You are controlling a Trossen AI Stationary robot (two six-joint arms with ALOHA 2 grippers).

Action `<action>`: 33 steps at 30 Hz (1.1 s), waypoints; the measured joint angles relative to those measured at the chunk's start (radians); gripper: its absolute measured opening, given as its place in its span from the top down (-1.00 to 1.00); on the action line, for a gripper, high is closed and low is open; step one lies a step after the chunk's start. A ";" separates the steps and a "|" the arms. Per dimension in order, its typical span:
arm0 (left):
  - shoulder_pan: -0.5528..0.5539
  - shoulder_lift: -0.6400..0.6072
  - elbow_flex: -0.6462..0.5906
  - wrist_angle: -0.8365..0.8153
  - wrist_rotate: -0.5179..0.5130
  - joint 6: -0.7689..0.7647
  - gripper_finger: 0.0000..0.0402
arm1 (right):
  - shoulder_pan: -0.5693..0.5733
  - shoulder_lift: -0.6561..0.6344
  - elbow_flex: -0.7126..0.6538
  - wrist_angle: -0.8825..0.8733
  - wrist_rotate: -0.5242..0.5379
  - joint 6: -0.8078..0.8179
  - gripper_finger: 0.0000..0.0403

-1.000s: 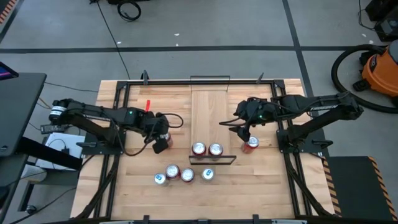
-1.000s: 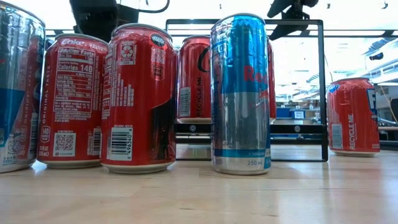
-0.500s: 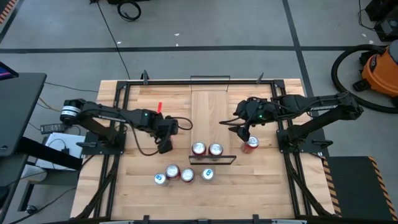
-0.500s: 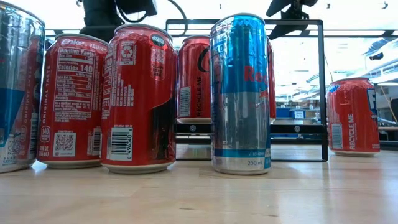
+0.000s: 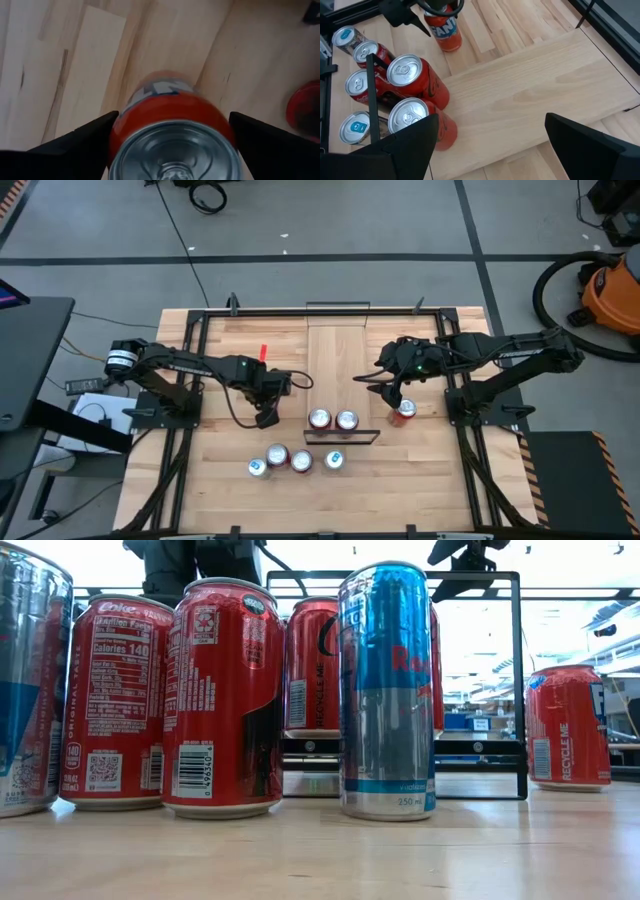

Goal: Place canned beverage on shelf
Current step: Put the left red soda can on the shelf

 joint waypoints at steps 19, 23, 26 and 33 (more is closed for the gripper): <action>0.101 0.002 0.192 0.003 0.116 -0.037 -0.53 | -0.002 0.000 -0.001 0.000 -0.005 -0.053 -0.86; 0.134 0.037 0.291 -0.019 0.121 -0.030 -0.53 | -0.003 0.000 -0.001 0.002 -0.005 -0.058 -0.86; 0.148 0.110 0.401 -0.059 0.127 -0.010 -0.53 | -0.003 0.000 -0.001 0.002 -0.005 -0.061 -0.86; 0.152 0.344 0.714 -0.206 0.137 0.102 -0.54 | -0.003 0.000 -0.001 -0.004 -0.006 -0.056 -0.86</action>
